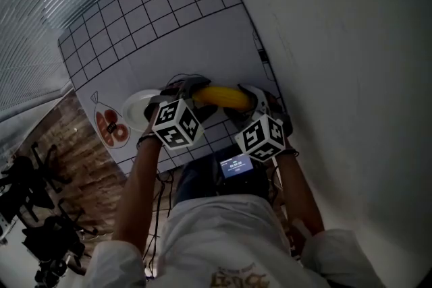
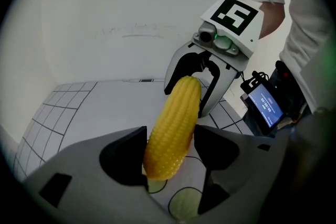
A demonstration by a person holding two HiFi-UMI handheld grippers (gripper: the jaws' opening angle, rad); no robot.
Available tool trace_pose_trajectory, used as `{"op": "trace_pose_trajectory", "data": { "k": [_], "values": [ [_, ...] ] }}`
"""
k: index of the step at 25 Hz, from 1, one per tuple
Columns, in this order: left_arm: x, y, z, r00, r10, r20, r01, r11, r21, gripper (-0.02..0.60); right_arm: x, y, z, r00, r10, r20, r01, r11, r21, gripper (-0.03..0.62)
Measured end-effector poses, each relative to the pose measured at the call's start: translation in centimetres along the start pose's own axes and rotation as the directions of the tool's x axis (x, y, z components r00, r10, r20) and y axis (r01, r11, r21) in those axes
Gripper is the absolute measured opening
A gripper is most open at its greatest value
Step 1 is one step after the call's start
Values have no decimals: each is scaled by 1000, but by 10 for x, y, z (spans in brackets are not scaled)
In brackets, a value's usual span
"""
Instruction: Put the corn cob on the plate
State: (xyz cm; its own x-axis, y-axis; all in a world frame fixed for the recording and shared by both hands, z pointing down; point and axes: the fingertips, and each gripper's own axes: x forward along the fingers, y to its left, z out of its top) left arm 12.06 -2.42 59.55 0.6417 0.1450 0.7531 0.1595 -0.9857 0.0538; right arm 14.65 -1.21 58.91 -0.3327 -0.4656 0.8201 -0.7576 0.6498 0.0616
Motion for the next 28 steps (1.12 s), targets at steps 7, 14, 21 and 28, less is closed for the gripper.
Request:
{"op": "trace_pose_trajectory", "data": {
  "k": [7, 14, 21, 28],
  "values": [
    [-29, 1, 28, 999, 46, 16, -47, 997, 55, 290, -28, -5, 21, 999, -11, 48, 11, 1000, 15, 302],
    [-50, 1, 45, 997, 75, 35, -77, 995, 61, 290, -52, -7, 39, 996, -55, 69, 58, 998, -33, 302],
    [-72, -1, 64, 993, 103, 53, -107, 991, 81, 290, -76, -9, 55, 992, -84, 95, 89, 994, -57, 302],
    [-90, 3, 75, 988, 141, 70, -146, 986, 81, 290, -89, -12, 72, 989, -79, 126, 90, 992, -86, 302]
  ]
}}
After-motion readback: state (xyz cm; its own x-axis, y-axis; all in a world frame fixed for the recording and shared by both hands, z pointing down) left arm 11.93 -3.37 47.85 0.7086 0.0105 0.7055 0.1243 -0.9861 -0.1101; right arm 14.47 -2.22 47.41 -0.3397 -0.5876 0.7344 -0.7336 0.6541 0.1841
